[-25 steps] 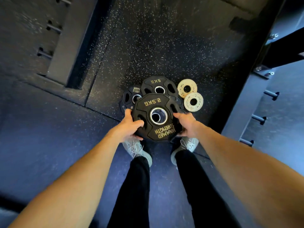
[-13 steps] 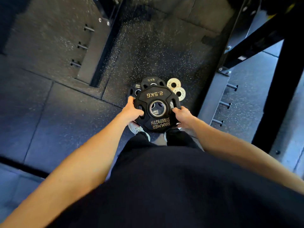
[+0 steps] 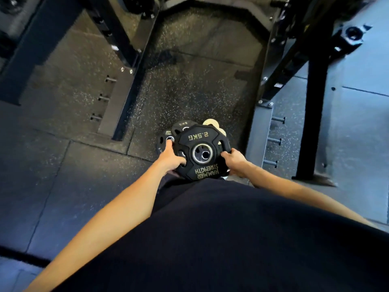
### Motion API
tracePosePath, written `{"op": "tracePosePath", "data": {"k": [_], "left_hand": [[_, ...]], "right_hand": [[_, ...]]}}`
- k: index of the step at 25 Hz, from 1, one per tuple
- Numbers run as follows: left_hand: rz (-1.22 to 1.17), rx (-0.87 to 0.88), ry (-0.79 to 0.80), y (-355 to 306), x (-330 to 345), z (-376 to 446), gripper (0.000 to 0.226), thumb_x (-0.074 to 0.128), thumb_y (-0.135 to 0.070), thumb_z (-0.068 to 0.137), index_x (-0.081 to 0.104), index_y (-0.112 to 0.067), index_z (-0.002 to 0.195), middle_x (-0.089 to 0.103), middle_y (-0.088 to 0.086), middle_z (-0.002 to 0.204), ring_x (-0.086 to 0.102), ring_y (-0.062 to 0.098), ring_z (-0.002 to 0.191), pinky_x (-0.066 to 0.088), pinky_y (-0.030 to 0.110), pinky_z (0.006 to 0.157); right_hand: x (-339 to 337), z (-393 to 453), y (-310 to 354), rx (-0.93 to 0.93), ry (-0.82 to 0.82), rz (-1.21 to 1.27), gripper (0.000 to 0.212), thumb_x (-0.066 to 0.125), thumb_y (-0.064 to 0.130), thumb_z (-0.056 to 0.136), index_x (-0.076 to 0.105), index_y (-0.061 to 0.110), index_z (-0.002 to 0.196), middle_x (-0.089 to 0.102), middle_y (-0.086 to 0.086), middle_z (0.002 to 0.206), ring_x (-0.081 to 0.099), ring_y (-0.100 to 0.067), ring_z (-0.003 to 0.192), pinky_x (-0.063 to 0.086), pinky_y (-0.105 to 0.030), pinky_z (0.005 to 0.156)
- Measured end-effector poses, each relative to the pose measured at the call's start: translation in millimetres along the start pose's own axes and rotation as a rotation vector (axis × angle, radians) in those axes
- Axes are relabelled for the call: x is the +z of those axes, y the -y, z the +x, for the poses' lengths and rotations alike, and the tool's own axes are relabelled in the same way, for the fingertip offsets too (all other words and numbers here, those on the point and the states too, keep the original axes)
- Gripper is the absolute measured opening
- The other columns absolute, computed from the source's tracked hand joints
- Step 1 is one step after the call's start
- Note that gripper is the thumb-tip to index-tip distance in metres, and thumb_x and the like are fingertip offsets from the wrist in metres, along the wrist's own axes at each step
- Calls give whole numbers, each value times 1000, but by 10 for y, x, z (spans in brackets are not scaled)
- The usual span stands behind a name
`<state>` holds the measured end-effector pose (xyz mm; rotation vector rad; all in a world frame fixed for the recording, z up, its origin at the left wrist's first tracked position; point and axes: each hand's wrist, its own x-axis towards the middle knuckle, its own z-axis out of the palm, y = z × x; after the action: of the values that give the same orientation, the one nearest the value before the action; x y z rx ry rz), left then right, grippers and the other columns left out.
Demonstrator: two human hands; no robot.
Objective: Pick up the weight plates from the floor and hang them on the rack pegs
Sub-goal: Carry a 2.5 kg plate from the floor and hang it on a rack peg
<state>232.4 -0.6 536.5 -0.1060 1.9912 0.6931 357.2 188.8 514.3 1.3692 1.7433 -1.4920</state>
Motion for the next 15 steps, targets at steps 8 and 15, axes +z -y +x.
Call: {"op": "tracePosePath", "data": {"k": [8, 15], "left_hand": [[227, 176, 235, 121, 387, -392, 67, 62, -2, 82, 24, -26, 133, 54, 14, 120, 64, 35, 93, 60, 46, 54], [521, 333, 477, 159, 1302, -842, 58, 61, 0, 80, 26, -23, 121, 56, 14, 115, 67, 37, 91, 59, 57, 63]], "right_hand": [[298, -815, -1105, 64, -268, 283, 45, 49, 34, 91, 53, 0, 119, 59, -21, 123, 57, -38, 112, 48, -51, 95], [372, -1593, -2258, 209, -514, 486, 38, 47, 29, 93, 58, -4, 111, 60, -23, 120, 56, -35, 111, 42, -36, 90]]}}
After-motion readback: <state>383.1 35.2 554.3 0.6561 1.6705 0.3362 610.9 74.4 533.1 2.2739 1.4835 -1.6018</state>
